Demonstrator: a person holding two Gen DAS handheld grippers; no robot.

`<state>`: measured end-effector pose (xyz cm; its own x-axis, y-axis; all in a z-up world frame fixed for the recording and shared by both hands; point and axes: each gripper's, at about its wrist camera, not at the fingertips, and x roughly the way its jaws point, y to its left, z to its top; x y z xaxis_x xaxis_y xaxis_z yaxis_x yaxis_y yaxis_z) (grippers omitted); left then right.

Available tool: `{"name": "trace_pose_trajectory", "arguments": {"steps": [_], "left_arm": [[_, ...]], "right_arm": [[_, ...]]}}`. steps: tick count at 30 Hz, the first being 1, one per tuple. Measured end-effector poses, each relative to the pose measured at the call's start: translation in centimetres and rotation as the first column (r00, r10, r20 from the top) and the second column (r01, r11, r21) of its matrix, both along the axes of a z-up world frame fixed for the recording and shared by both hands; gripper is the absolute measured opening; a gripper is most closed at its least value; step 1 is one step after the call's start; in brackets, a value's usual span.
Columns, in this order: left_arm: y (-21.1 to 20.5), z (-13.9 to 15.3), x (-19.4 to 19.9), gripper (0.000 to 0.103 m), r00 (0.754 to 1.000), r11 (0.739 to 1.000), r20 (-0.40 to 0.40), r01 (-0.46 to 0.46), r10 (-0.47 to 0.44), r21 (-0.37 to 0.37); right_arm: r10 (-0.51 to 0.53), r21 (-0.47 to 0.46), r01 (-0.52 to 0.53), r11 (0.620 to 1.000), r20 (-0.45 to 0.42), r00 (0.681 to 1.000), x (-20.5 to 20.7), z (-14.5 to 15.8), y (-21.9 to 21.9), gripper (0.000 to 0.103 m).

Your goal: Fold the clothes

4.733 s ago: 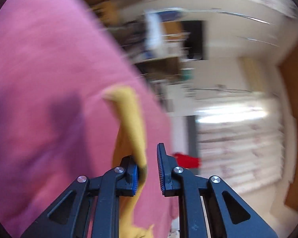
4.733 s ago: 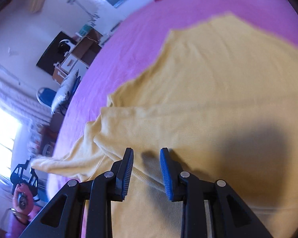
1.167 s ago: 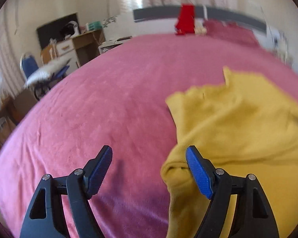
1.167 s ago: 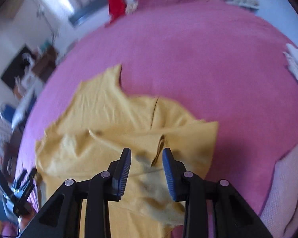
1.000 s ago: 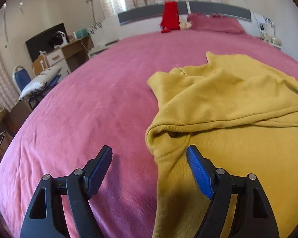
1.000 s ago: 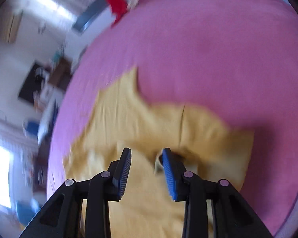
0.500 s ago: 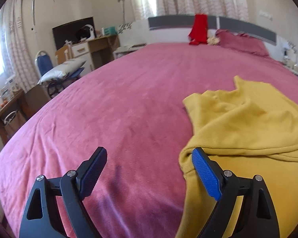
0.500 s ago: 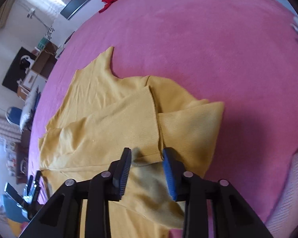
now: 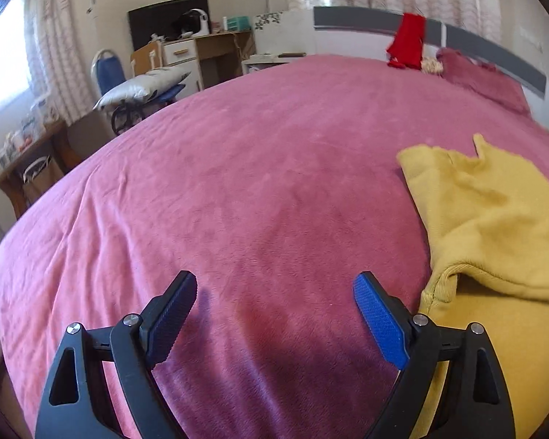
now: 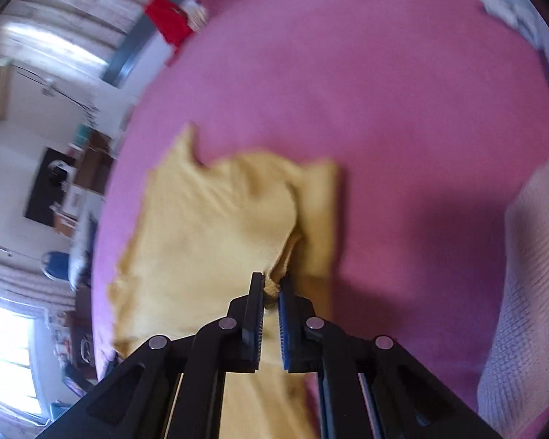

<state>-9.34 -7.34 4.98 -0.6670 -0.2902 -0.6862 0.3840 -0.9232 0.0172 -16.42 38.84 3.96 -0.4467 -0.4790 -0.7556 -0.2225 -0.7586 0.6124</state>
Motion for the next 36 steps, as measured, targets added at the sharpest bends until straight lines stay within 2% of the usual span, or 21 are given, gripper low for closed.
{"name": "trace_pose_trajectory", "arguments": {"steps": [1,3,4,6,9,10,12,13,16,17,19,22,23,25,28,29,31,34,36], "left_arm": [[-0.1,0.4,0.2,0.090,1.000,1.000,-0.020,-0.003,0.003,0.012],[-0.4,1.2,0.6,0.090,0.998,0.999,-0.065,-0.008,0.010,0.034],[0.1,1.3,0.1,0.090,0.998,1.000,-0.063,0.016,-0.015,0.019],[1.3,1.4,-1.0,0.090,0.996,0.997,-0.047,0.076,-0.077,-0.021],[3.1,1.6,-2.7,0.090,0.986,0.983,-0.020,0.166,-0.168,-0.078],[4.3,0.6,-3.5,0.090,0.981,0.959,0.056,0.194,-0.186,-0.205],[4.4,-0.2,-3.6,0.090,0.983,0.928,0.086,0.184,-0.165,-0.324],[4.3,-0.6,-3.6,0.090,0.984,0.911,0.094,0.176,-0.151,-0.374],[2.2,-0.2,-2.9,0.090,0.990,0.953,0.074,0.132,-0.116,-0.272],[1.5,-0.1,-2.6,0.090,0.992,0.966,0.068,0.117,-0.104,-0.232],[0.1,0.2,-2.2,0.090,0.995,0.985,0.057,0.086,-0.078,-0.151],[-2.1,0.6,-1.4,0.090,0.998,0.999,0.044,0.040,-0.039,-0.026],[-2.8,0.7,-1.2,0.090,0.999,1.000,0.041,0.025,-0.025,0.016],[-4.2,1.0,-0.7,0.090,0.999,0.995,0.037,-0.006,0.002,0.099],[-5.0,-0.3,1.5,0.090,0.999,0.965,0.025,-0.036,0.031,0.261],[-5.1,-0.6,2.7,0.090,0.999,0.955,0.008,-0.045,0.045,0.293],[-4.9,-0.8,5.3,0.090,0.998,0.942,-0.036,-0.045,0.060,0.332],[-4.3,-0.8,8.4,0.090,0.994,0.944,-0.094,-0.016,0.049,0.329],[-4.0,-0.9,10.1,0.090,0.992,0.948,-0.121,0.000,0.041,0.317]], "right_arm": [[0.004,0.003,-0.004,1.000,0.041,0.999,-0.4,-1.4,0.0,0.009],[-0.024,-0.045,0.025,0.999,0.026,0.999,0.0,-1.7,0.5,0.012],[-0.029,-0.043,0.030,0.999,0.021,0.999,0.1,-1.5,0.5,0.013],[-0.063,0.060,0.063,0.996,0.006,0.998,0.3,-0.4,0.5,0.014],[-0.126,0.238,0.148,0.960,-0.103,0.987,1.5,2.6,-0.4,0.021],[-0.126,0.278,0.166,0.946,-0.157,0.980,1.9,3.8,-1.0,0.021],[-0.080,0.307,0.155,0.939,-0.242,0.967,2.1,5.5,-2.5,0.024],[-0.025,0.315,0.115,0.942,-0.274,0.961,1.8,6.2,-3.8,0.026],[0.197,0.372,-0.096,0.923,-0.243,0.950,-0.4,5.7,-9.1,0.027],[0.237,0.388,-0.137,0.911,-0.223,0.945,-1.3,5.2,-10.2,0.027],[0.295,0.389,-0.202,0.899,-0.197,0.935,-1.9,4.4,-12.6,0.027],[0.316,0.341,-0.239,0.909,-0.192,0.929,-2.2,3.5,-15.2,0.027],[0.322,0.310,-0.254,0.916,-0.191,0.927,-2.2,3.5,-15.8,0.027],[0.380,0.150,-0.355,0.923,-0.200,0.903,-1.4,3.4,-18.5,0.027],[0.469,0.000,-0.477,0.879,-0.174,0.866,-1.3,2.6,-24.4,0.027],[0.499,-0.051,-0.513,0.857,-0.168,0.850,-1.3,2.3,-26.3,0.027],[0.539,-0.069,-0.548,0.834,-0.118,0.834,-1.4,1.2,-30.4,0.027],[0.485,-0.096,-0.488,0.868,-0.058,0.873,-2.5,-0.5,-33.6,0.027],[0.401,-0.177,-0.403,0.898,-0.047,0.915,-3.2,-1.5,-34.2,0.029]]}}
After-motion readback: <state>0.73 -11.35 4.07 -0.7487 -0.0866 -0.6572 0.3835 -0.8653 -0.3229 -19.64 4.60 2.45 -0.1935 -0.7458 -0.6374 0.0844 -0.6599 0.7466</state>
